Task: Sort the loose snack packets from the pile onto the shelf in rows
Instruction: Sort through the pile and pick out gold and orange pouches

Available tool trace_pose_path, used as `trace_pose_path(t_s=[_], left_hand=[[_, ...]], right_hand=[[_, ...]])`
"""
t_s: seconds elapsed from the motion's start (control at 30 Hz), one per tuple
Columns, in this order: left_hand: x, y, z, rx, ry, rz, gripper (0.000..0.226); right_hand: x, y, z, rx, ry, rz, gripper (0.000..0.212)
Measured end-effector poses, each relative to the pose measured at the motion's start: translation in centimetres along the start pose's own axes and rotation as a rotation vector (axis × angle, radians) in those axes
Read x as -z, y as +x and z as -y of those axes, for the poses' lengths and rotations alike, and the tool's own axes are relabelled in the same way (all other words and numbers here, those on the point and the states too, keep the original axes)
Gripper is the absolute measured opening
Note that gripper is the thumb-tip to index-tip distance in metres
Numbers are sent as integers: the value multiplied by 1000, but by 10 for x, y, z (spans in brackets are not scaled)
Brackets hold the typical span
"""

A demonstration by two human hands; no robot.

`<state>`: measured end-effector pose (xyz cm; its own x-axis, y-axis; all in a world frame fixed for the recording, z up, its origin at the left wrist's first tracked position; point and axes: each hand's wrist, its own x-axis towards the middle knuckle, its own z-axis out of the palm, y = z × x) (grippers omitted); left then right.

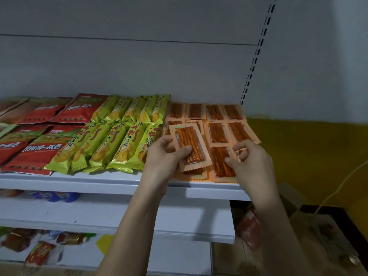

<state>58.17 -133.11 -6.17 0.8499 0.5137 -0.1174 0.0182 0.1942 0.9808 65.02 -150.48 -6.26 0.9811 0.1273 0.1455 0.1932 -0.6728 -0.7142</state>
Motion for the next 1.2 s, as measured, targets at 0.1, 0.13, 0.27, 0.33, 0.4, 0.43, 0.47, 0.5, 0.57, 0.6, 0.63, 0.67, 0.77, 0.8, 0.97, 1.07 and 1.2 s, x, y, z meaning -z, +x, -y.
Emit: trace_pose_path(t_s=[0.1,0.13,0.27,0.33,0.4,0.43,0.47,0.5,0.57,0.6,0.63,0.67,0.77,0.8,0.97,1.07,1.2], left_hand=[[-3,0,0,-4,13,5,28],[-5,-1,0,-1,16,14,29],[-17,0,-1,11,16,56,40],[-25,-1,0,11,30,85,45],[-34,-4,2,5,47,113,46],[-39,-5,2,3,51,122,47],[-43,-6,2,0,55,126,48],[-47,-7,2,-7,65,126,48],[-52,-8,2,-73,138,131,46],[-53,-7,2,-138,209,131,44],[-53,-7,1,-210,295,134,41],[-51,-5,1,-270,379,147,38],[-47,-3,2,-373,589,247,30],[-46,-2,4,-410,679,280,29],[-50,-2,12,-438,1030,382,38],[-52,-3,14,-431,1128,382,42],[-53,-2,15,-431,1143,381,42]], right_hand=[[-2,-3,0,33,8,-52,19],[-1,-3,1,44,65,-71,15],[8,-5,11,42,358,11,13],[11,-6,13,35,441,82,19],[13,-8,13,16,498,111,22],[13,-9,12,7,519,116,23],[14,-9,11,-4,538,116,24],[16,-8,8,-19,556,113,24],[24,-5,1,-53,567,94,23],[28,-2,-4,-72,555,74,23],[34,0,-10,-92,526,48,21],[39,3,-17,-110,486,25,20],[49,8,-34,-158,377,11,18],[50,9,-37,-168,360,22,18],[45,9,-48,-159,233,38,16],[42,11,-51,-131,57,15,22],[38,15,-53,-122,36,28,28]])
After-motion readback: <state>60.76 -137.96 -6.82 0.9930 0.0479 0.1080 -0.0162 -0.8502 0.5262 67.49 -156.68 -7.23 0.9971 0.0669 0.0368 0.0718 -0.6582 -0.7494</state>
